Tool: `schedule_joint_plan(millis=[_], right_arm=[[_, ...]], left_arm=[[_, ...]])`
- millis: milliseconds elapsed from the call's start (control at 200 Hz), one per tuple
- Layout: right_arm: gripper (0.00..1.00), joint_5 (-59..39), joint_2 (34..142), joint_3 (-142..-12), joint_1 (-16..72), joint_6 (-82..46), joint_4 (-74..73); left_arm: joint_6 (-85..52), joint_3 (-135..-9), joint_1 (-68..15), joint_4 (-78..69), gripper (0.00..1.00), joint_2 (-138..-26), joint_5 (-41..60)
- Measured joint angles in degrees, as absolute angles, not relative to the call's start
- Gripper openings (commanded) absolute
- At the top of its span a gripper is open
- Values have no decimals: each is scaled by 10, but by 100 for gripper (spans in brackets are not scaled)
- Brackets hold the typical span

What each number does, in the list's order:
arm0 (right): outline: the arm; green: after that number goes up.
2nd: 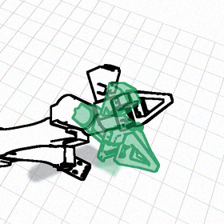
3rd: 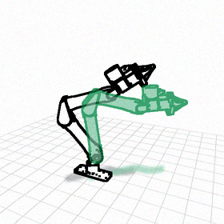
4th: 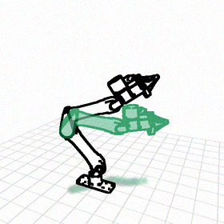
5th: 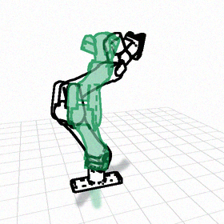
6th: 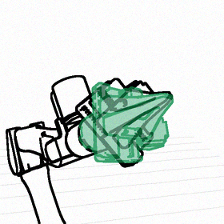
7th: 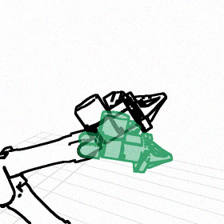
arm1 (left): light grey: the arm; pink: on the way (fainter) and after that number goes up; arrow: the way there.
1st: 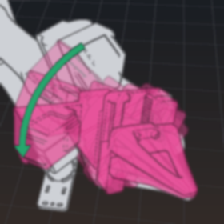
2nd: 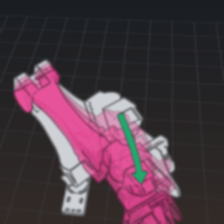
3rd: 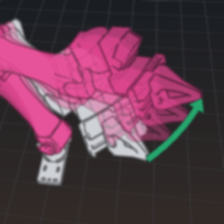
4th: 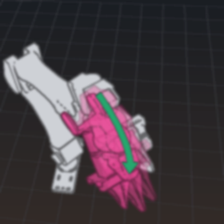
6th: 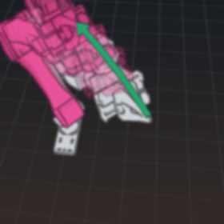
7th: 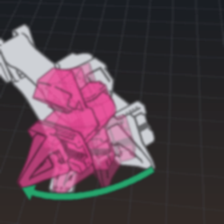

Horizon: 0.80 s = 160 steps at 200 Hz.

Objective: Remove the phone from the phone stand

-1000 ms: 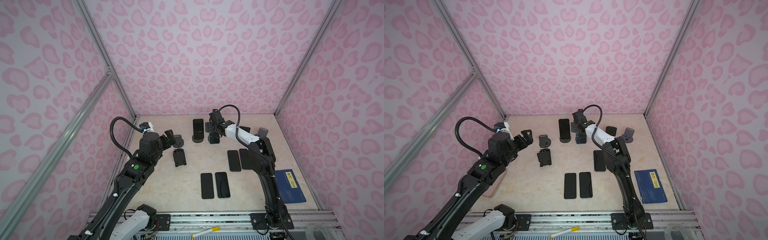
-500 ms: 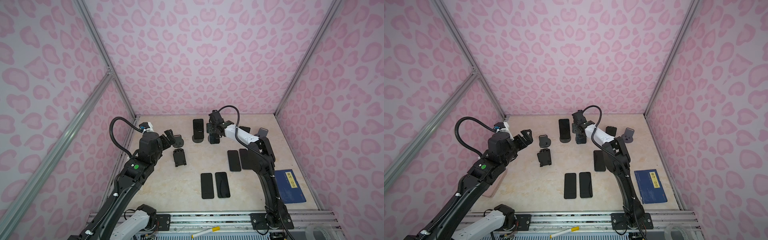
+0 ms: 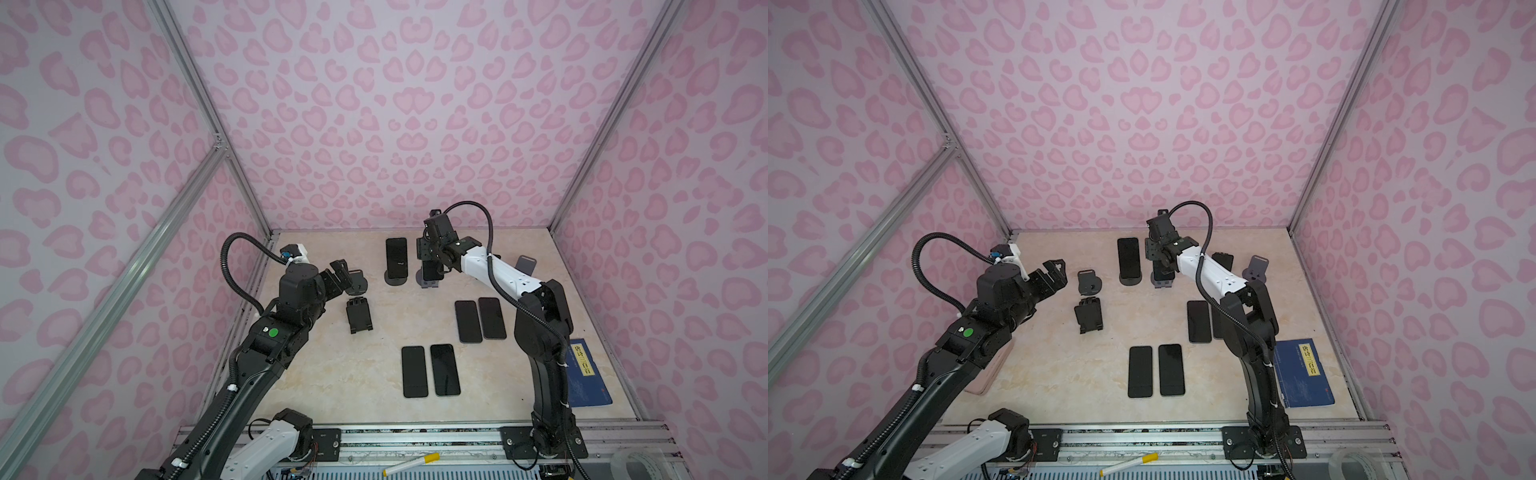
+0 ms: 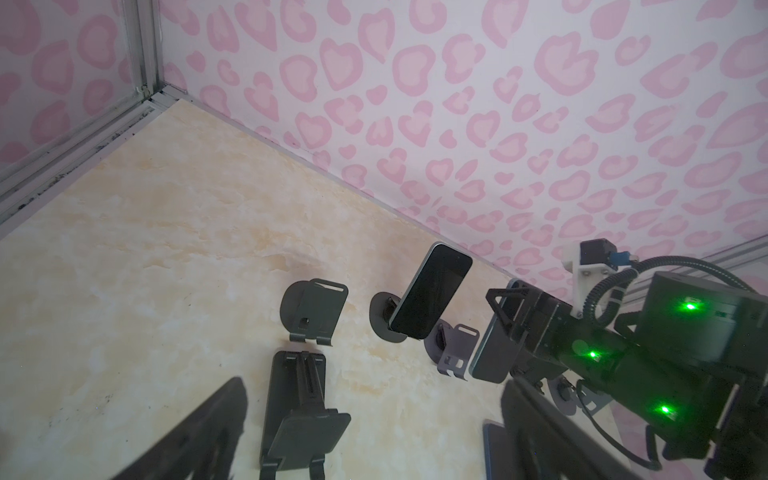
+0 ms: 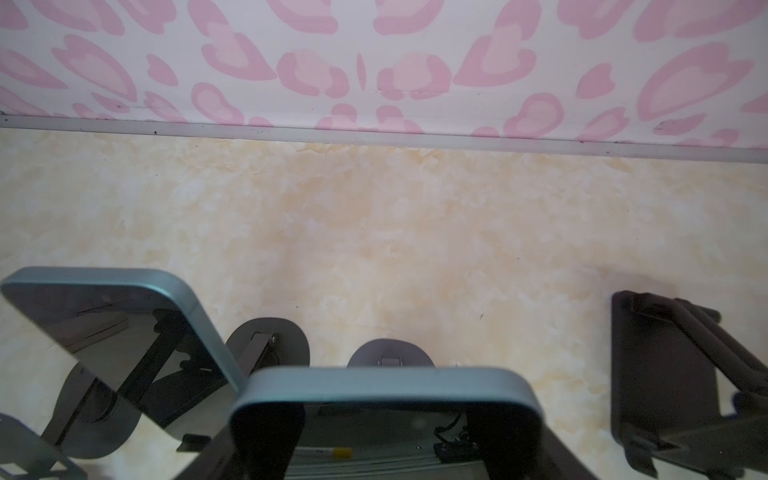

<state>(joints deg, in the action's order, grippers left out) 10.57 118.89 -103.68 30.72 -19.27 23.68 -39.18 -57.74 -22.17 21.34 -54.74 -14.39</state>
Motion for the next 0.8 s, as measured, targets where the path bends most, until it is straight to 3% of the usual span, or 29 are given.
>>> schedule_joint_plan(millis=[265, 800], right_arm=[[67, 120, 1117, -965, 354, -205, 234], [65, 117, 1157, -919, 439, -326, 257]], left_arm=[[-396, -577, -222, 213, 99, -553, -121], [-404, -574, -222, 213, 99, -544, -120]])
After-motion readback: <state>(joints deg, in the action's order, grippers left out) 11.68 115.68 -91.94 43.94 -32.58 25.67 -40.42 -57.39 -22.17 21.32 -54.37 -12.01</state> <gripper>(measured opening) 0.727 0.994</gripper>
